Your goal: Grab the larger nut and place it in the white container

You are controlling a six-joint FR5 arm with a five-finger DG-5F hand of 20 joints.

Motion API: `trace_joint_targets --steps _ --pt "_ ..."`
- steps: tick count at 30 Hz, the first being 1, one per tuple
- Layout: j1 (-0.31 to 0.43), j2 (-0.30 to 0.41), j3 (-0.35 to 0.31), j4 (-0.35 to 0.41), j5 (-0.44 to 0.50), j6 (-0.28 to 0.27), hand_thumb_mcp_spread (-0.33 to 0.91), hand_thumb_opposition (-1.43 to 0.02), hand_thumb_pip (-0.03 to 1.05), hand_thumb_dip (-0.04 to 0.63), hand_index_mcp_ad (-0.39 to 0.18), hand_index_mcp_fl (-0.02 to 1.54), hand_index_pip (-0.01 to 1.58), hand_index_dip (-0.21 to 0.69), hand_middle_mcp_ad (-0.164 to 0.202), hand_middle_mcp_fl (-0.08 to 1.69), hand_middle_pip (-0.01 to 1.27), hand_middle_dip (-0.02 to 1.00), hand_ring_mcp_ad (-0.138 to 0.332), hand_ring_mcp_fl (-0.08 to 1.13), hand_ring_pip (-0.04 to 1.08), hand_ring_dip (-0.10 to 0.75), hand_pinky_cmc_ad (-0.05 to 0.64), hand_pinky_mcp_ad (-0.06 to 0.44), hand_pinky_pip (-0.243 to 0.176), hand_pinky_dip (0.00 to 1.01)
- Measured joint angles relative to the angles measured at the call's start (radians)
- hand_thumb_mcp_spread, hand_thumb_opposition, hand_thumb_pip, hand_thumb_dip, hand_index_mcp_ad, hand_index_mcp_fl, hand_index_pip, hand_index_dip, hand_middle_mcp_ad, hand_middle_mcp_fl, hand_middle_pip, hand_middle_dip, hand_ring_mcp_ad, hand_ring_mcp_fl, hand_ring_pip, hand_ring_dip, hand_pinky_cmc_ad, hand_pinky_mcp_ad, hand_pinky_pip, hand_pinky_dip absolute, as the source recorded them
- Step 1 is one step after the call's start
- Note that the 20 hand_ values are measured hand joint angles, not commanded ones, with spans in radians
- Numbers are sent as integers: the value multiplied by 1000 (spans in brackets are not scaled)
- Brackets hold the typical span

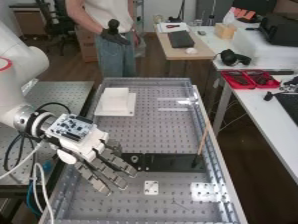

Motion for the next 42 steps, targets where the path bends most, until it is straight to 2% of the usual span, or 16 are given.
trace_joint_targets --steps 10,12,14,24,34,42 --pt "-5 -13 2 -2 -13 -14 344 -852 609 220 -138 7 1492 400 113 16 136 152 192 16 75 -5 428 279 -124 215" --pt "-7 -13 2 -2 -15 -15 347 -852 609 220 -138 7 1492 400 113 16 136 154 197 16 75 -5 428 281 -124 215" --pt "-13 -13 4 -4 -22 -18 344 -852 602 220 -138 7 1492 400 113 16 136 152 178 16 73 -5 428 279 -124 215" --pt "-26 -12 18 -10 -43 -32 358 -852 602 223 -138 7 1494 396 113 19 136 155 176 16 75 12 426 279 -124 215" --pt "-43 -15 34 -19 -81 -56 358 -852 602 223 -138 12 1468 312 113 19 138 155 176 16 75 12 426 279 -124 215" --pt "-54 -17 41 -32 -110 -76 358 -848 602 223 -138 12 1435 283 113 16 138 155 176 16 75 12 426 279 -124 215"
